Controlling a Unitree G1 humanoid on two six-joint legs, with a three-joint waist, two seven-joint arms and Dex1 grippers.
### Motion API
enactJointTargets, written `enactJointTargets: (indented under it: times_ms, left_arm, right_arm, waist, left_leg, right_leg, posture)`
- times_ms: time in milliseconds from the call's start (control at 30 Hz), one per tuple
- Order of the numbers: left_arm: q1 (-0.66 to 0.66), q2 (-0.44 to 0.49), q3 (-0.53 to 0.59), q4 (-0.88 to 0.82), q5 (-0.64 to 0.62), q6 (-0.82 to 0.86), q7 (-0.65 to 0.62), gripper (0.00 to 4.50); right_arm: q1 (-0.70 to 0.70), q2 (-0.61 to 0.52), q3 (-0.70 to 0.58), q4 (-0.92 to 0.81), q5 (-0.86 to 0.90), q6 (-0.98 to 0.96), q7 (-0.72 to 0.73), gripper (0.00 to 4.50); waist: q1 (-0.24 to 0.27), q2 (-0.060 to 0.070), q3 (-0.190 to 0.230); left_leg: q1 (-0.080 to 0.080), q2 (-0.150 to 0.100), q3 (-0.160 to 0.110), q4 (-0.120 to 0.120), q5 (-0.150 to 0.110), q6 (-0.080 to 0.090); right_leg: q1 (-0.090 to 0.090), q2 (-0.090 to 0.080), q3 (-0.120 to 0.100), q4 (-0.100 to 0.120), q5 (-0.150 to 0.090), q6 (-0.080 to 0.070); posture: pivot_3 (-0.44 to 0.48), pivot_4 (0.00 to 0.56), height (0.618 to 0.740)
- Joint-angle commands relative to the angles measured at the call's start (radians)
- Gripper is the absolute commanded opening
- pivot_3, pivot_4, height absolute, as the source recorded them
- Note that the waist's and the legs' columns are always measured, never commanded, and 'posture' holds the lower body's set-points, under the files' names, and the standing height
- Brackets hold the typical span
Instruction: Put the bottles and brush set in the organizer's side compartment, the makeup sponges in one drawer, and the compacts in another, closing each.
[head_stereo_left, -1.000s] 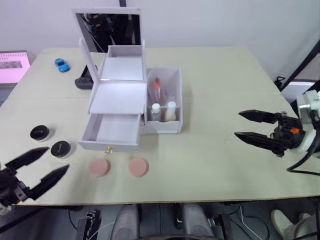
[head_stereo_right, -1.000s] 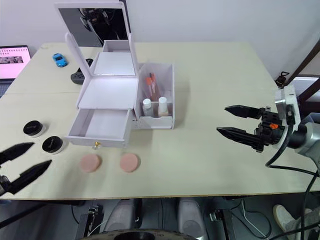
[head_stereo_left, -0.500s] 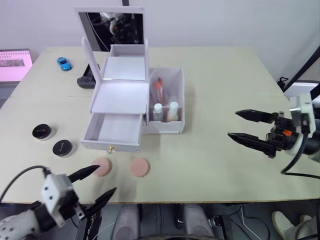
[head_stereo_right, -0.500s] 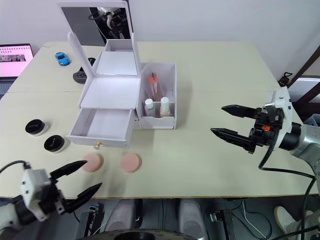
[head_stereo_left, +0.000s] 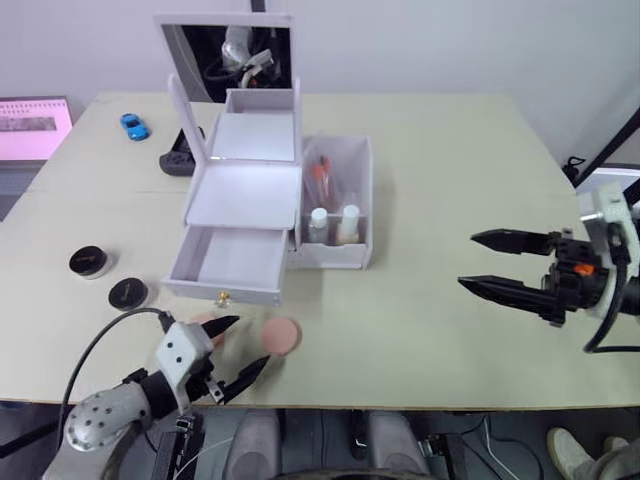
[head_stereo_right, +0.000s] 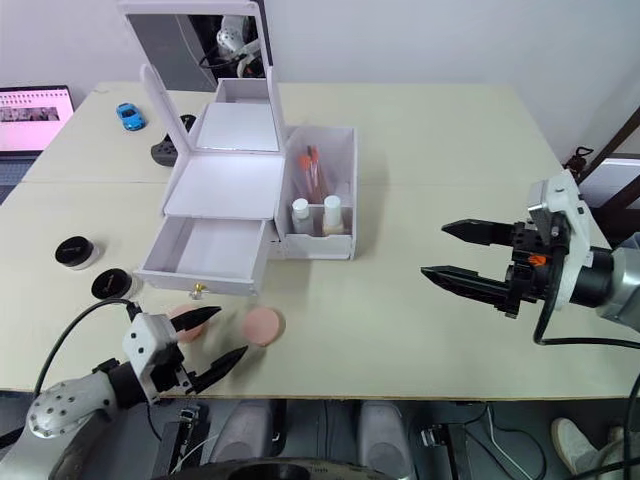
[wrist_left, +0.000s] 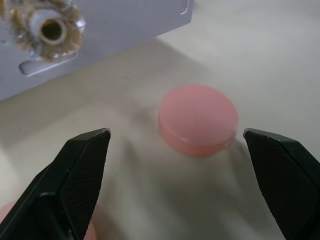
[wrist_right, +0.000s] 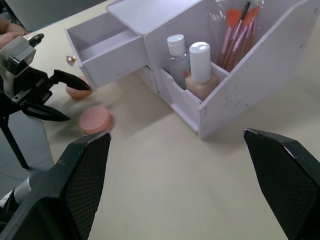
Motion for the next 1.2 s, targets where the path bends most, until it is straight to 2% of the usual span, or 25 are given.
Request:
enactJointTargets:
  times_ms: [33,433,767,900,1033,1200]
  left_arm:
    - [0.007,-0.001,-0.052,0.004,0.029,-0.04,0.014,4.49]
    - [-0.077,-0.061,-0.186,0.091,0.148,-0.093,0.141,4.49]
    - [-0.109,-0.075,-0.215,0.142,0.158,-0.098,0.178,4.49]
    - [-0.106,-0.071,-0.22,0.131,0.155,-0.088,0.181,2.68]
    - [-0.087,-0.053,-0.205,0.096,0.142,-0.085,0.177,2.64]
    - [-0.01,-0.011,-0.109,0.014,0.041,-0.116,0.132,2.64]
  right_arm:
    - [0.002,-0.02,-0.045,-0.027,0.036,0.004,0.01,4.5]
    - [-0.011,-0.029,-0.029,-0.045,0.04,-0.015,0.012,4.5]
    - [-0.028,-0.035,-0.039,-0.069,0.113,-0.011,0.043,4.5]
    - [-0.029,-0.042,-0.025,-0.067,0.11,-0.021,0.044,4.5]
    - [-0.037,-0.046,-0.003,-0.059,0.104,-0.034,0.049,4.5]
    - [-0.079,-0.034,0.072,-0.026,0.075,-0.071,0.067,4.5]
  waist:
    - [0.0,0.0,0.0]
    - [0.001,0.002,-0.001]
    - [0.001,0.004,-0.003]
    - [0.001,0.004,-0.003]
    - [0.0,0.004,-0.003]
    - [-0.002,0.004,-0.003]
  left_leg:
    - [0.0,0.0,0.0,0.0,0.0,0.0]
    - [0.0,0.0,0.0,0.001,0.0,0.0]
    - [0.001,0.0,0.0,0.0,0.0,0.0]
    - [0.001,0.0,0.0,0.001,0.0,0.0]
    - [0.001,0.0,0.0,0.001,0.0,0.0]
    - [0.001,0.0,0.0,0.0,0.0,0.0]
  right_leg:
    - [0.0,0.0,0.0,0.0,0.0,0.0]
    - [0.0,0.0,0.0,-0.001,0.0,0.0]
    - [0.001,0.0,0.0,0.001,0.0,0.001]
    - [0.001,0.0,0.0,0.0,0.0,0.001]
    - [0.001,0.0,0.0,0.0,0.0,0.001]
    - [0.0,0.0,0.0,0.0,0.0,0.001]
  posture:
    - [0.0,0.15,0.726]
    - [0.0,0.15,0.726]
    - [0.0,0.15,0.726]
    - [0.0,0.15,0.726]
    - [0.0,0.15,0.726]
    - [0.0,0.15,0.726]
